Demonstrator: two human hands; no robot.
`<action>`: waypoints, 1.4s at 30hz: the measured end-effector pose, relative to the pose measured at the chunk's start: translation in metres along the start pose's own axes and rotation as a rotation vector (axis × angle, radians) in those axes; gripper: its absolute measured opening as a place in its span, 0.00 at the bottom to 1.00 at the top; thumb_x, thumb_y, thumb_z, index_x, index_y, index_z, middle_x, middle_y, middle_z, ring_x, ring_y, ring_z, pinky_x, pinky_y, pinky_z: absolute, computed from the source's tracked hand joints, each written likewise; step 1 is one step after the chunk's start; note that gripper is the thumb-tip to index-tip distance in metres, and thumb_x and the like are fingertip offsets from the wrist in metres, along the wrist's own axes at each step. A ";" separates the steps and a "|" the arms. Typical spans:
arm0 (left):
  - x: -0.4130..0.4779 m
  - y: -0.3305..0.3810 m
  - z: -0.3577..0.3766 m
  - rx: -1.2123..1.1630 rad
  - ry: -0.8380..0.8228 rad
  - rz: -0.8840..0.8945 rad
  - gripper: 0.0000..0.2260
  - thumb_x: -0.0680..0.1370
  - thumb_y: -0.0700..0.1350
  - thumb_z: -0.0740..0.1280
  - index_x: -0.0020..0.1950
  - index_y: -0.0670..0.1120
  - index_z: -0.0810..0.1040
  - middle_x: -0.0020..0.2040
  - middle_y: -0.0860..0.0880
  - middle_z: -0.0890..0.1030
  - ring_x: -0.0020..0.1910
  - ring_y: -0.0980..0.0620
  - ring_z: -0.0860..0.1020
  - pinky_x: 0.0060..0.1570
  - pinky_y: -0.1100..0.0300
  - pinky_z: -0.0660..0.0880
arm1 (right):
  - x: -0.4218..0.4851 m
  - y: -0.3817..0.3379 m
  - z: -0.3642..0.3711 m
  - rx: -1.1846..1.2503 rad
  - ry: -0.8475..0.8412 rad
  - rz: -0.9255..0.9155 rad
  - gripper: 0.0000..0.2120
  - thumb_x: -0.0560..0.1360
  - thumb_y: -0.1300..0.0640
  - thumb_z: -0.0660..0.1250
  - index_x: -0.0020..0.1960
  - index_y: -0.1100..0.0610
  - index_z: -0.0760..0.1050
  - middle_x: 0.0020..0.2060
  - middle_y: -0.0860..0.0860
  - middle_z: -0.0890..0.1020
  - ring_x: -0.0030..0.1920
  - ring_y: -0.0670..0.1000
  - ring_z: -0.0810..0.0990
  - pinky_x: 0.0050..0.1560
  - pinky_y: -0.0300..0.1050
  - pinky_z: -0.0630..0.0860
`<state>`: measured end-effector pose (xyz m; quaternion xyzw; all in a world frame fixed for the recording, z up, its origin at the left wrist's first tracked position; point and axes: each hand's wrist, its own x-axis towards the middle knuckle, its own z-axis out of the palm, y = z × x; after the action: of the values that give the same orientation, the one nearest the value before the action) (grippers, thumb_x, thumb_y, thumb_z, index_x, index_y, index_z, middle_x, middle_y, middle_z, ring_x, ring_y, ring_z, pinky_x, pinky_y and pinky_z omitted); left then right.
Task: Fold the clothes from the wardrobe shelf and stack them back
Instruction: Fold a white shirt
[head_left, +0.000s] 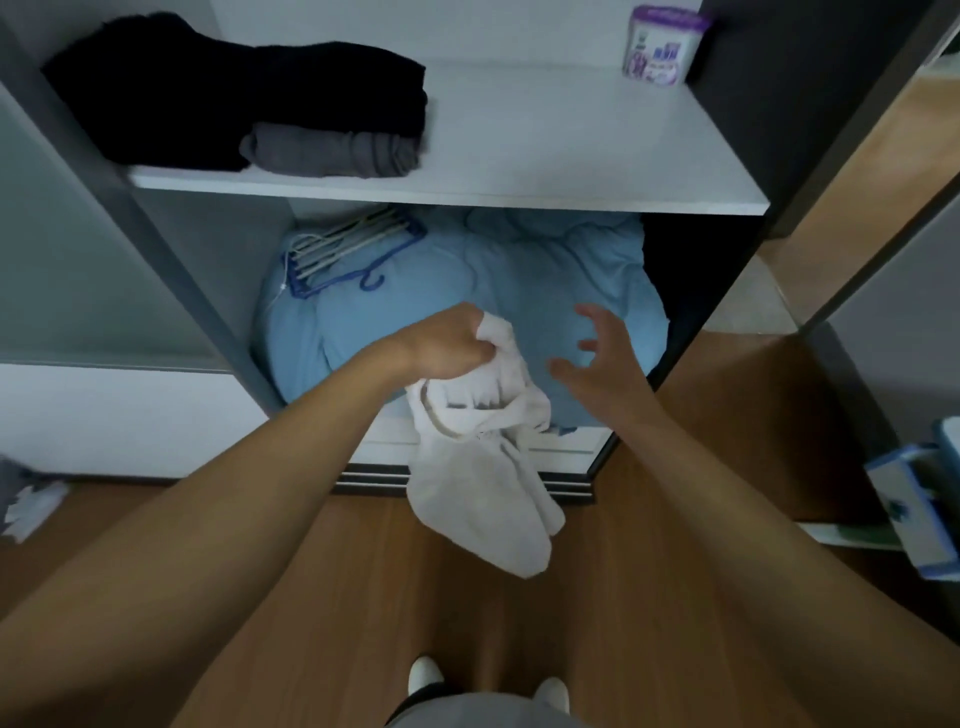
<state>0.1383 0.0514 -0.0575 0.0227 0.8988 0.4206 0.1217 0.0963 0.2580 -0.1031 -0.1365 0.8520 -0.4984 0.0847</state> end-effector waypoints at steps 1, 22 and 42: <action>-0.002 0.002 0.004 0.090 -0.065 0.026 0.18 0.79 0.33 0.60 0.46 0.54 0.83 0.41 0.65 0.83 0.42 0.69 0.78 0.45 0.78 0.69 | 0.004 -0.002 -0.001 -0.003 -0.041 -0.095 0.35 0.75 0.62 0.70 0.77 0.51 0.58 0.73 0.48 0.62 0.69 0.50 0.67 0.67 0.44 0.69; -0.029 -0.009 0.014 0.035 0.156 0.289 0.13 0.74 0.28 0.68 0.47 0.45 0.86 0.44 0.50 0.85 0.45 0.56 0.83 0.48 0.64 0.77 | 0.006 0.000 0.026 -0.045 -0.409 -0.312 0.19 0.76 0.60 0.70 0.66 0.53 0.74 0.61 0.46 0.79 0.58 0.37 0.75 0.57 0.22 0.66; -0.020 -0.076 0.011 0.145 0.719 -0.280 0.16 0.71 0.29 0.59 0.39 0.48 0.80 0.42 0.50 0.81 0.44 0.48 0.78 0.43 0.59 0.70 | 0.004 0.023 -0.026 -0.626 0.184 -0.032 0.15 0.76 0.57 0.59 0.31 0.56 0.67 0.30 0.49 0.73 0.35 0.52 0.73 0.31 0.45 0.63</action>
<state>0.1646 0.0076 -0.1184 -0.2403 0.9059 0.3165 -0.1465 0.0818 0.2895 -0.1107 -0.1236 0.9657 -0.2238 -0.0465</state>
